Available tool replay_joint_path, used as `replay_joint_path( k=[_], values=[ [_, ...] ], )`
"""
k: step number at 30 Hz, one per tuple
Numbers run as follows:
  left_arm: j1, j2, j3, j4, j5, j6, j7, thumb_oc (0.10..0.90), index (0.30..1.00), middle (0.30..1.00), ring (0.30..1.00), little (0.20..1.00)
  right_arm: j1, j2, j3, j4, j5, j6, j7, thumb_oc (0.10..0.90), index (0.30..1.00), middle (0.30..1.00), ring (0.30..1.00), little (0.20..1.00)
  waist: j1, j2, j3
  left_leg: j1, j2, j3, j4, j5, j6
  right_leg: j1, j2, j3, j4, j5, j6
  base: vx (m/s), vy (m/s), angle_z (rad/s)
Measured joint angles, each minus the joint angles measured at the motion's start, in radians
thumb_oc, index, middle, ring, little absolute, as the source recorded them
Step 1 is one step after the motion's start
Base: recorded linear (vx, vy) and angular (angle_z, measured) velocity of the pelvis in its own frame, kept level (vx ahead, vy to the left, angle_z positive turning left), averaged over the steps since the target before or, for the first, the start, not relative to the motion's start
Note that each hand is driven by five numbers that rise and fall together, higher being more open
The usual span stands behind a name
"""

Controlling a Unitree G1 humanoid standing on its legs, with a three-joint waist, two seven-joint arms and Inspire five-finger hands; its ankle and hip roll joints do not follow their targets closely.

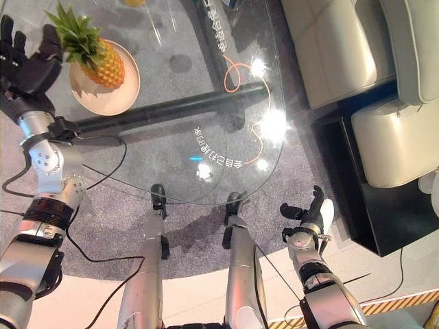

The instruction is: Pick up the fruit to the plate

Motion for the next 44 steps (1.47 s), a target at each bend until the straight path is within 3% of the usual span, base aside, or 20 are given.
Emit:
replay_joint_path(
  k=[3,8,11,13,15,16,18,22,26,33,44],
  values=[
    [0.08,-0.016,0.021,0.0,-0.044,0.059,-0.045,0.8,0.9,0.9,0.9,0.9,0.059,0.004,-0.045,-0.022,-0.002,0.001,-0.001,0.8,0.9,0.9,0.9,0.9,0.012,0.014,-0.003,0.121,0.0,0.001,-0.044,-0.003,0.004,0.131,0.003,-0.006,-0.064,0.003,0.01,0.11,-0.037,0.05],
    [0.255,-0.017,0.044,-0.001,-0.066,0.252,-0.19,0.8,0.9,0.9,0.9,0.9,0.18,-0.013,-0.146,-0.037,-0.015,-0.002,0.01,0.8,0.9,0.9,0.9,0.9,0.039,0.075,-0.045,0.289,-0.009,0.013,-0.095,-0.028,0.02,0.377,0.002,-0.029,-0.273,0.068,0.04,0.14,-0.04,0.05],
    [0.374,-0.035,0.079,0.015,-0.067,0.356,-0.246,0.8,0.9,0.9,0.9,0.9,0.249,-0.007,-0.166,-0.033,-0.034,-0.001,0.055,0.8,0.9,0.9,0.9,0.9,0.041,0.078,-0.071,0.373,-0.024,0.023,-0.096,-0.058,0.023,0.513,-0.002,-0.034,-0.388,0.106,0.051,0.15,-0.043,-0.04],
    [0.498,-0.075,0.1,0.082,-0.038,0.429,-0.284,0.8,0.9,0.9,0.9,0.9,0.322,0.012,-0.166,-0.009,-0.053,0.001,0.092,0.8,0.9,0.9,0.9,0.9,0.045,0.073,-0.189,0.386,-0.031,0.024,-0.097,-0.081,0.021,0.553,-0.004,-0.04,-0.445,0.119,0.054,0.2,-0.018,0.01],
    [0.544,-0.097,0.1,0.147,0.018,0.481,-0.299,0.8,0.9,0.9,0.9,0.9,0.348,0.022,-0.165,0.007,-0.071,0.005,0.114,0.8,0.9,0.9,0.9,0.9,0.041,0.071,-0.225,0.419,-0.033,0.023,-0.098,-0.091,0.02,0.589,-0.003,-0.054,-0.445,0.116,0.057,0.16,0.005,0.07],
    [0.581,-0.114,0.1,0.218,0.093,0.539,-0.329,0.8,0.9,0.9,0.9,0.9,0.368,0.031,-0.164,0.02,-0.081,0.015,0.146,0.8,0.9,0.9,0.9,0.9,0.042,0.063,-0.264,0.45,-0.033,0.023,-0.098,-0.104,0.018,0.62,-0.003,-0.054,-0.445,0.106,0.054,0.13,0.022,0.01],
    [0.637,-0.122,0.094,0.305,0.166,0.595,-0.378,0.8,0.9,0.9,0.9,0.9,0.386,0.05,-0.163,0.039,-0.096,0.02,0.175,0.8,0.9,0.9,0.9,0.9,0.039,0.04,-0.333,0.466,-0.033,0.025,-0.099,-0.115,0.014,0.634,-0.004,-0.054,-0.445,0.091,0.051,0.14,0.025,-0.03],
    [0.696,-0.128,0.059,0.514,0.43,0.604,-0.437,0.8,0.9,0.9,0.9,0.9,0.415,0.07,-0.136,0.085,-0.169,0.054,0.262,0.8,0.9,0.9,0.9,0.9,0.033,0.001,-0.427,0.503,-0.028,0.034,-0.105,-0.137,0.018,0.67,-0.004,-0.052,-0.446,0.075,0.044,0.07,0.04,-0.02],
    [0.78,-0.143,0.018,0.594,0.555,0.622,-0.478,0.8,0.9,0.9,0.9,0.9,0.456,0.078,-0.107,0.104,-0.244,0.117,0.346,0.8,0.9,0.9,0.9,0.9,0.027,0.001,-0.5,0.52,-0.03,0.052,-0.105,-0.147,0.017,0.677,-0.009,-0.032,-0.45,0.059,0.037,0.01,0.048,-0.11],
    [0.804,-0.231,-0.035,0.624,0.659,0.653,-0.52,0.8,0.9,0.9,0.9,0.9,0.468,0.1,-0.066,0.18,-0.309,0.236,0.462,0.8,0.9,0.9,0.9,0.9,0.017,0.047,-0.527,0.537,-0.026,0.058,-0.105,-0.146,0.019,0.684,-0.004,-0.031,-0.451,0.061,0.036,0.01,0.004,-0.02],
    [0.791,-0.249,-0.068,0.621,0.678,0.668,-0.54,0.8,0.9,0.9,0.9,0.9,0.478,0.098,-0.046,0.176,-0.309,0.25,0.466,0.8,0.9,0.9,0.9,0.9,0.012,0.064,-0.53,0.553,-0.02,0.059,-0.105,-0.148,0.017,0.699,0.001,-0.03,-0.451,0.056,0.039,0.0,0.0,0.0]
  ],
)
